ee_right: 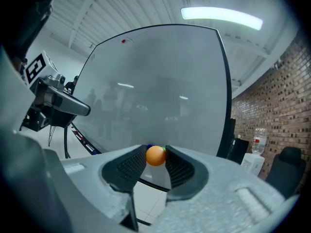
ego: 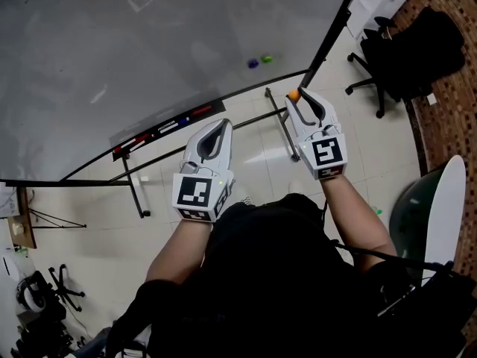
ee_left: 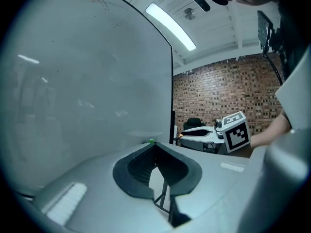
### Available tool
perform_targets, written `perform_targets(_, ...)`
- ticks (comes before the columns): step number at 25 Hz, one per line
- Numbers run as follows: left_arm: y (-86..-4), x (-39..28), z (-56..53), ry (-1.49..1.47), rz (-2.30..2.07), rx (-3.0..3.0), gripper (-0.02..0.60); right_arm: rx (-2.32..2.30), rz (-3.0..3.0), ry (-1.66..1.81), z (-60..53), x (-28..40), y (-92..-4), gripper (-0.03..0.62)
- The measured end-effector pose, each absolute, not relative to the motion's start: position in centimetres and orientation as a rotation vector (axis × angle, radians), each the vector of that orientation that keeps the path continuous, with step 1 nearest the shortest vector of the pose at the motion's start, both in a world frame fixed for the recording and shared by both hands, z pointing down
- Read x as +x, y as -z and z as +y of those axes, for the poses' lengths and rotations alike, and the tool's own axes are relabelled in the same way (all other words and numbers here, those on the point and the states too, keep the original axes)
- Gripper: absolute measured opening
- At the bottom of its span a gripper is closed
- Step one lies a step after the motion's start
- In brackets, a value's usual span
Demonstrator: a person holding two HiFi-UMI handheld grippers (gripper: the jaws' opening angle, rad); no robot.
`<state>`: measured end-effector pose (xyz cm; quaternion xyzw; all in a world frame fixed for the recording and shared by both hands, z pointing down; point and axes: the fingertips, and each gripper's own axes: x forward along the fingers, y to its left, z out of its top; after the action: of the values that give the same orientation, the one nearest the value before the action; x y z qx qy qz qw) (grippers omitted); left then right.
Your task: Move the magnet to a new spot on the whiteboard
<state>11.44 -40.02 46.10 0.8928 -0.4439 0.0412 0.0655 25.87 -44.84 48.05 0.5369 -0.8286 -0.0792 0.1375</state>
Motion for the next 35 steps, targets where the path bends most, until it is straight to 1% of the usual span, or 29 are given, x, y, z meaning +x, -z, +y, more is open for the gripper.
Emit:
perform_targets(8,-46.1,12.3,-39.5,-0.120,-1.508,2.558,0.017,1.466,-2.421,0.262,-50.2,27.6,-49.7,0.109)
perform_targets(12,-45.8,13.1,-39.5,-0.112,-1.575,2.510,0.017,1.435,-2.441,0.218,-53.0,28.4,-51.5,0.109)
perform_targets(15,-46.0,13.4,-39.9,-0.111,-1.619,2.469,0.017,1.427,-2.461,0.194,-55.0,28.3,-52.6,0.109)
perform_targets(18,-46.0,13.5,-40.0,-0.128,-1.657,2.446,0.017,1.410,-2.461,0.240,-56.5,28.0,-53.5,0.109)
perform_targets(29,-47.1,13.6,-40.3,-0.214,-1.708,2.400,0.017,1.427,-2.473,0.405,-58.2,27.3,-53.6,0.110)
perform_targets(35,-46.7,13.4,-40.7,-0.225,-1.723,2.400,0.017,1.464,-2.466,0.422,-58.4,27.3,-53.3,0.110)
